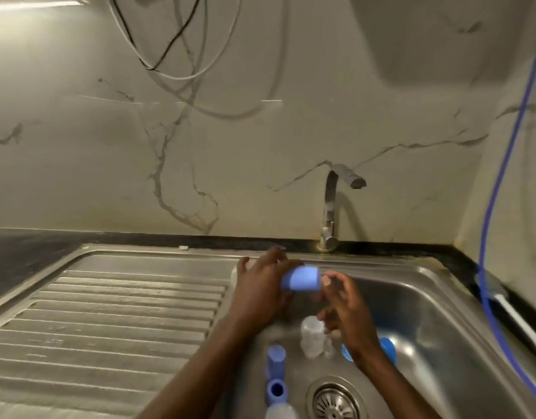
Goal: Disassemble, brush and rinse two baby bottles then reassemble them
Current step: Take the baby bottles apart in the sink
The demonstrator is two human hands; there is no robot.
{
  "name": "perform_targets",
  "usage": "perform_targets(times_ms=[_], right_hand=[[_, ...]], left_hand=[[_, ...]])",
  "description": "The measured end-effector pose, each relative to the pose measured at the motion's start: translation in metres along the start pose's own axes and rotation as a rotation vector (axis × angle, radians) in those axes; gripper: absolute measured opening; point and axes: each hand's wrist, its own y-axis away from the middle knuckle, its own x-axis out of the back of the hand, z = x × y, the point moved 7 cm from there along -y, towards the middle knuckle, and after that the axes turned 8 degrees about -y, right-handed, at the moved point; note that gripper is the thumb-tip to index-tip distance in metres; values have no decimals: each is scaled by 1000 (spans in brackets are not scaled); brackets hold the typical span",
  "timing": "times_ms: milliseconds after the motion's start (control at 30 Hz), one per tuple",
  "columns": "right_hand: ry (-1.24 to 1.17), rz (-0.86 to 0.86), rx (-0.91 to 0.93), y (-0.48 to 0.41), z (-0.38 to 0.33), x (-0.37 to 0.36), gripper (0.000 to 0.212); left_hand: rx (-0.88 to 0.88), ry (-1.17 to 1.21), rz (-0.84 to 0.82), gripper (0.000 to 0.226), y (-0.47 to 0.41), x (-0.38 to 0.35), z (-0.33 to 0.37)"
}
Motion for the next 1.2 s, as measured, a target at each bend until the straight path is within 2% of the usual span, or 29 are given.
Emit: perform_targets(times_ms=[67, 200, 367, 667, 733, 800, 867, 900, 1000, 1067, 1200], right_hand=[[19, -40, -60, 4, -2, 1, 47], [262, -16, -76, 7, -1, 23, 42], [246, 9, -119, 1, 5, 30, 32], [220, -90, -150, -1, 7, 22, 35], [173, -73, -145, -3, 6, 26, 30], [12, 27, -133, -9, -1, 43, 17], [-183, 128, -119, -14, -7, 70, 6], [-196, 161, -103, -15, -9, 83, 8], [191, 267, -101, -10, -1, 121, 26], [483, 304, -191, -9, 8, 135, 27], [1144, 69, -453, -23, 34, 143, 9]], left_hand=[[-82, -110, -102, 48, 15, -24, 27], [-86, 67, -184, 63, 20, -46, 37], [-6, 275, -306, 63, 17, -68, 26], [4, 432, -436, 50, 15, -68, 17], [-2, 512, -455, 40, 16, -67, 14], [34, 631, -475, 28, 21, -68, 5], [125, 726, -415, 24, 25, -68, -8], [178, 734, -333, 22, 25, -66, -14], [210, 633, -73, 20, 21, -54, -13], [135, 612, -59, 32, 19, -55, -1], [101, 616, -63, 49, 19, -65, 4]])
